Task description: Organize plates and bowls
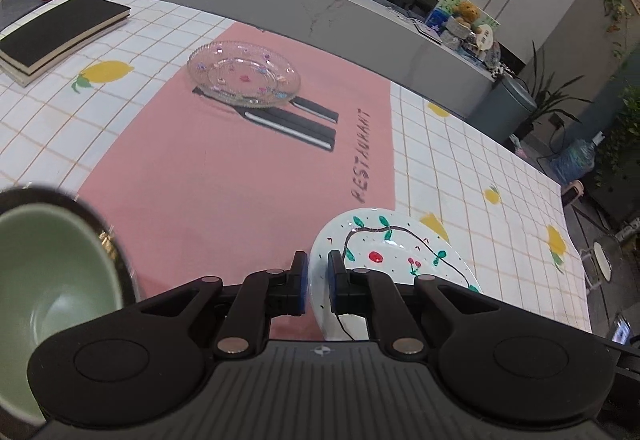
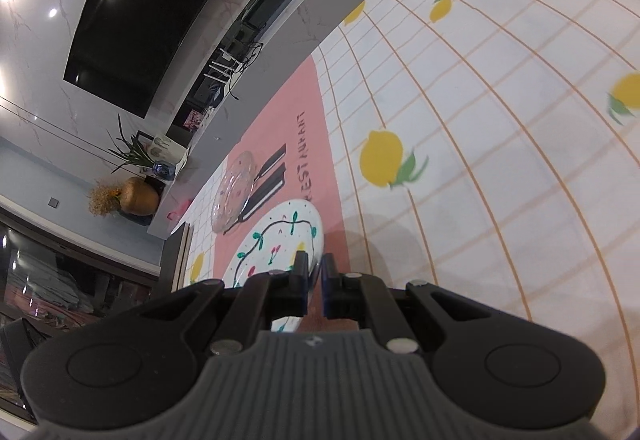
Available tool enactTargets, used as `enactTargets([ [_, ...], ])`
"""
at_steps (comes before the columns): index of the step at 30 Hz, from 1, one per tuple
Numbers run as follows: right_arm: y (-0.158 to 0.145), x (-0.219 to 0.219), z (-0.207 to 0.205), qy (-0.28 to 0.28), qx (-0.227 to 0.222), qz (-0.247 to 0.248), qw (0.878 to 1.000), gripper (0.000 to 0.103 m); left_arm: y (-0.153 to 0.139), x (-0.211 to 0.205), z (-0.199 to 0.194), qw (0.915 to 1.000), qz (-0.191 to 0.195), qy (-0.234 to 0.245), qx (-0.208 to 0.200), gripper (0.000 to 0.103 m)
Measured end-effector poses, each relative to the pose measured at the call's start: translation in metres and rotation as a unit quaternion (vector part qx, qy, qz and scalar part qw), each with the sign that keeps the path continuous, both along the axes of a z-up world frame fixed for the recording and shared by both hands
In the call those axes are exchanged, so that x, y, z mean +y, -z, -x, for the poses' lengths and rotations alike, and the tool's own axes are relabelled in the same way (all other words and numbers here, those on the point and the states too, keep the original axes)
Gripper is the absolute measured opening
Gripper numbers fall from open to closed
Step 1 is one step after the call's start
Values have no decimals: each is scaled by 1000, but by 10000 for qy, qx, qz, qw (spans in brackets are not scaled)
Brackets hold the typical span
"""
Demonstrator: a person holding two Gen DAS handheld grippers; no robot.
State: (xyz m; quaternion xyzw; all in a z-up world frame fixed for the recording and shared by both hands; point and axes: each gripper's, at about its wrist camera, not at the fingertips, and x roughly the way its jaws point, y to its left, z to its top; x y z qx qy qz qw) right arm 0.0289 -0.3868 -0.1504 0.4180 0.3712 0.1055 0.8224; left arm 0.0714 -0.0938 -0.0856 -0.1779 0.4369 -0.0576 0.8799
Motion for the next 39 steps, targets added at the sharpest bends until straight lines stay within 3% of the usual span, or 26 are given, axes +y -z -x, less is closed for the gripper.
enactTargets([
  [22, 11, 7, 46, -161, 158, 306, 9993, 4, 17, 2, 48, 9993, -127, 302, 187, 11],
  [39, 13, 25, 46, -290, 280, 1218, 9917, 5, 33, -11, 55, 9964, -586, 510, 333, 10],
])
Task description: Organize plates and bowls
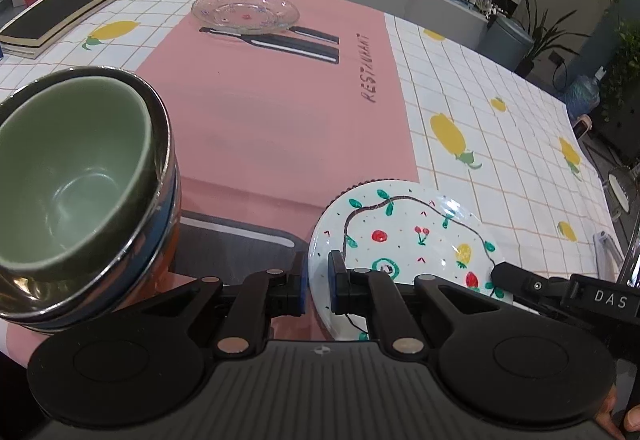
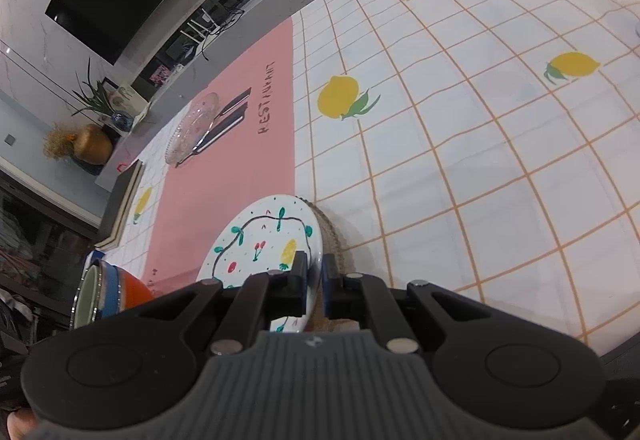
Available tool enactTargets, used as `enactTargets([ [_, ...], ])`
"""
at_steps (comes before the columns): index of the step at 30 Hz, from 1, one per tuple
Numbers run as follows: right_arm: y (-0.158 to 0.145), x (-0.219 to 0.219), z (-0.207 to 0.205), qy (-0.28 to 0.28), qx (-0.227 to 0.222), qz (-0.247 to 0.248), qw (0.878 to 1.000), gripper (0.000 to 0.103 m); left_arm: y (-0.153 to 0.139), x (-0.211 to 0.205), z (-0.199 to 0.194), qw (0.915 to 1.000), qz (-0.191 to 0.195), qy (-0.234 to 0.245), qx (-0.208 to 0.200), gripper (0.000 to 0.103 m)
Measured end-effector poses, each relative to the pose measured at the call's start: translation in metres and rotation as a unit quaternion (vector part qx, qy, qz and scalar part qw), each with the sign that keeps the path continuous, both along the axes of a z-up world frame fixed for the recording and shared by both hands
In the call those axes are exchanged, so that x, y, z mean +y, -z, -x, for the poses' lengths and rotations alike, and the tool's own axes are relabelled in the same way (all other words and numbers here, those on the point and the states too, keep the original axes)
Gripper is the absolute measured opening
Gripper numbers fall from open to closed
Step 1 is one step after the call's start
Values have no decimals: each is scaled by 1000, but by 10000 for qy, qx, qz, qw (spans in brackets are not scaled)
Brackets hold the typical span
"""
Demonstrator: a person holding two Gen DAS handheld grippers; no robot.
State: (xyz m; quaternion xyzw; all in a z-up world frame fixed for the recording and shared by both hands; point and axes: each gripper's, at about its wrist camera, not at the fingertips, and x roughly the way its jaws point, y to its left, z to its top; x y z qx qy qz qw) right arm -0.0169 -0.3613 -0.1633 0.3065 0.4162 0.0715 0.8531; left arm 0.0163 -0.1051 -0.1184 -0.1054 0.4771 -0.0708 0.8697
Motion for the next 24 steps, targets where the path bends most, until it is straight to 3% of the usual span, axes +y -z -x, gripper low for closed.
enactTargets([
  [21, -6, 20, 4, -153, -214, 879, 9958, 9, 1, -2, 0, 9999, -131, 84, -31, 9],
  [24, -6, 20, 4, -137, -196, 919, 9955, 16, 1, -2, -1, 9999, -106, 69, -12, 9],
])
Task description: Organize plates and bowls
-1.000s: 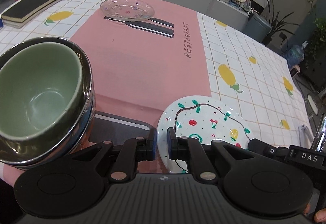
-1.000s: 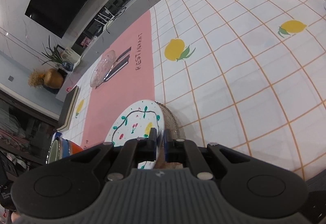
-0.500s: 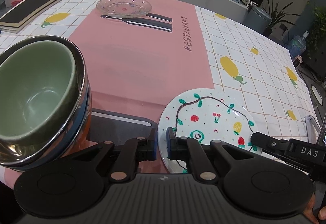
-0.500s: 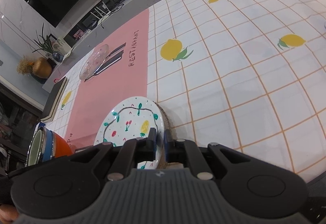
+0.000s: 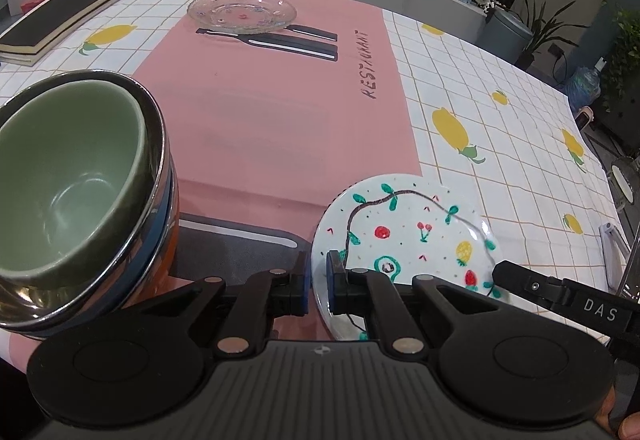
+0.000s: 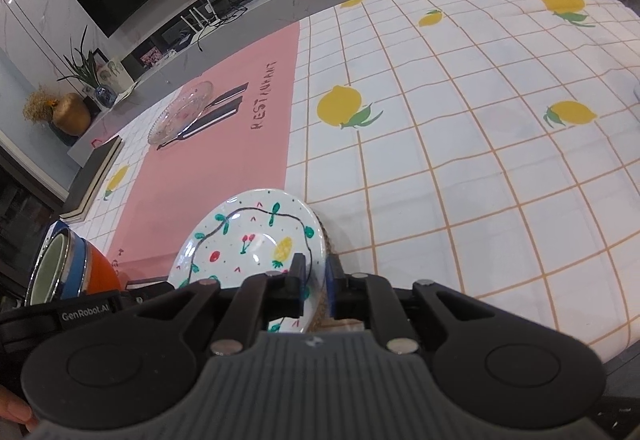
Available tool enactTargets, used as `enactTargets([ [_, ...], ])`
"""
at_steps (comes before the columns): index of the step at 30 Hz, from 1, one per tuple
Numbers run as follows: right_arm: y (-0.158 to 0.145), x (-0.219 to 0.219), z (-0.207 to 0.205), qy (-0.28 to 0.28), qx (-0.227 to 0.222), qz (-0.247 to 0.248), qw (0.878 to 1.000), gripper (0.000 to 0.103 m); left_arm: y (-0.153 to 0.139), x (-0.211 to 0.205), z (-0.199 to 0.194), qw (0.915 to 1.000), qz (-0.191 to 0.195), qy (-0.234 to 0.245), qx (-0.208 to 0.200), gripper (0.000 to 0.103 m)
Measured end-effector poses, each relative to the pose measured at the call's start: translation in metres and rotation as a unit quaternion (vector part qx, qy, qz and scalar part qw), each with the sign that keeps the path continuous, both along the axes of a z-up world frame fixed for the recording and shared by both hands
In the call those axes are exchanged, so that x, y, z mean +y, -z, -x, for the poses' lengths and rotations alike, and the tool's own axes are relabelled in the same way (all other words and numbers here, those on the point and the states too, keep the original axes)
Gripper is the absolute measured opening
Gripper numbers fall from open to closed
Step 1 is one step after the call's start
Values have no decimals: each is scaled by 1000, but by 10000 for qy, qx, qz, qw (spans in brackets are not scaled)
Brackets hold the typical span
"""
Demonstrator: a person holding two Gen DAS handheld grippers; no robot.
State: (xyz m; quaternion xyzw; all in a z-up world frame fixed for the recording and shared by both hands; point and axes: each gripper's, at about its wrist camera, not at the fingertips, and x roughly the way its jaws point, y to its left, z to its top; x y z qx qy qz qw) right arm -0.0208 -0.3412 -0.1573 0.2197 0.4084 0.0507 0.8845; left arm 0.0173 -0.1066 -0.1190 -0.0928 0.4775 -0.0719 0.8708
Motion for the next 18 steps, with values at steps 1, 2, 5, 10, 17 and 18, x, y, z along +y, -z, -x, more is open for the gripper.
enactTargets([
  [1, 0, 0, 1, 3, -36, -25, 10000, 17, 0, 0, 0, 10000, -6, -7, 3, 9],
  [2, -1, -1, 2, 5, -78, -48, 10000, 17, 0, 0, 0, 10000, -7, -8, -1, 9],
  [5, -4, -4, 5, 33, -189, -186, 9996, 17, -1, 1, 1, 10000, 0, -45, -18, 9],
  [10, -3, -4, 3, 83, -147, -216, 9996, 20, -9, 2, 2, 9998, 0, -27, -172, 9],
  [17, -8, 1, -3, 11, -14, -165, 9999, 31, -28, 1, -1, 9989, -176, 307, -297, 15],
  [18, -9, 2, -5, -25, 1, -173, 9998, 32, -31, 2, -2, 9986, -192, 362, -324, 19],
])
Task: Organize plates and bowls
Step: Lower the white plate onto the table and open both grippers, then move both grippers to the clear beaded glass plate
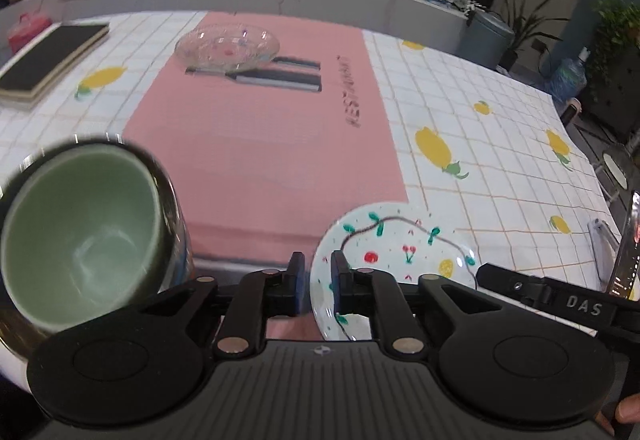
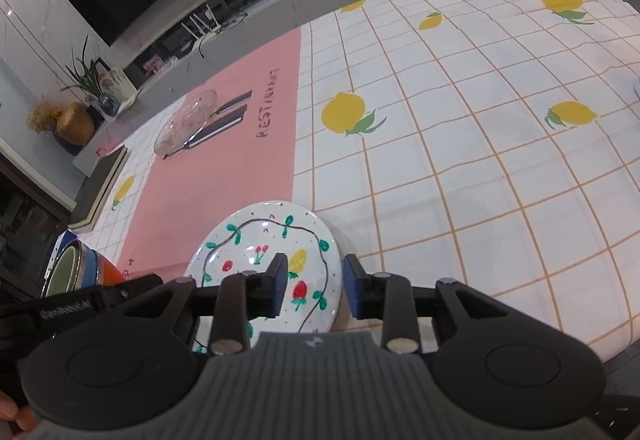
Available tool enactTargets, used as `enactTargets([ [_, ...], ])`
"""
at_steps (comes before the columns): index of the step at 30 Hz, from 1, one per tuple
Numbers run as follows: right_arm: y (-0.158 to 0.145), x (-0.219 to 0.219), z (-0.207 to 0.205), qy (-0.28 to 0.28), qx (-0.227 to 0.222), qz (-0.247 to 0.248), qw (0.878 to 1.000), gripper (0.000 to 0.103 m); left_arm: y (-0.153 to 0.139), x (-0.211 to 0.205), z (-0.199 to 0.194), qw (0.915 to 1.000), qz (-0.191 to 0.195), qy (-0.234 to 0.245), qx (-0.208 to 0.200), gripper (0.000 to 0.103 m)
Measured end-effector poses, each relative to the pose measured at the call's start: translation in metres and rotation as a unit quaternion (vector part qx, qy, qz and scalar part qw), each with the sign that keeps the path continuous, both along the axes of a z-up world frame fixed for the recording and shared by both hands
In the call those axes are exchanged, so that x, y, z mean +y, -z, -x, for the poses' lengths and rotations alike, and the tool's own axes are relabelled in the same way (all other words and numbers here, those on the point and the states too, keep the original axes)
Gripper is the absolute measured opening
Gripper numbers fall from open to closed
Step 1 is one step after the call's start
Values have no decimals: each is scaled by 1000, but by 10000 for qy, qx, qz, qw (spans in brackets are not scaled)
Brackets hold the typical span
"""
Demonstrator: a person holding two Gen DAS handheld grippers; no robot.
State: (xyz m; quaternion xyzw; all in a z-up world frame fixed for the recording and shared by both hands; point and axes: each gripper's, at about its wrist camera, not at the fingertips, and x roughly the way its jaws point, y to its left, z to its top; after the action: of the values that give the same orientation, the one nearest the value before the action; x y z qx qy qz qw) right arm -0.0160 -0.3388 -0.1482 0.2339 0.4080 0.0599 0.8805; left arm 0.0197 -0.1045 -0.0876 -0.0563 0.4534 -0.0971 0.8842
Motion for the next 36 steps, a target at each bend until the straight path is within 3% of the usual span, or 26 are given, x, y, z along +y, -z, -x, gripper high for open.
enactTargets([
  [8, -14, 16, -23, -212, 120, -195, 9995, 37, -30, 18, -20, 9992, -190, 351, 72, 23],
  [12, -27, 33, -44, -416, 62, -108, 9991, 40, -48, 41, -35, 9994, -194, 289, 70, 23],
  [23, -53, 78, -124, -919, 33, -1, 9958, 41, -92, 108, -103, 9985, -382, 207, -333, 24],
  [28, -50, 91, -169, -1038, 174, 47, 9944, 41, -88, 129, -142, 9981, -372, 297, -390, 26],
  [32, -37, 98, -206, -1048, 371, 13, 9938, 41, -70, 145, -177, 9990, -71, 355, -263, 27],
  [36, -24, 107, -242, -1098, 525, 85, 9925, 41, -46, 155, -208, 9991, -71, 389, -172, 27],
])
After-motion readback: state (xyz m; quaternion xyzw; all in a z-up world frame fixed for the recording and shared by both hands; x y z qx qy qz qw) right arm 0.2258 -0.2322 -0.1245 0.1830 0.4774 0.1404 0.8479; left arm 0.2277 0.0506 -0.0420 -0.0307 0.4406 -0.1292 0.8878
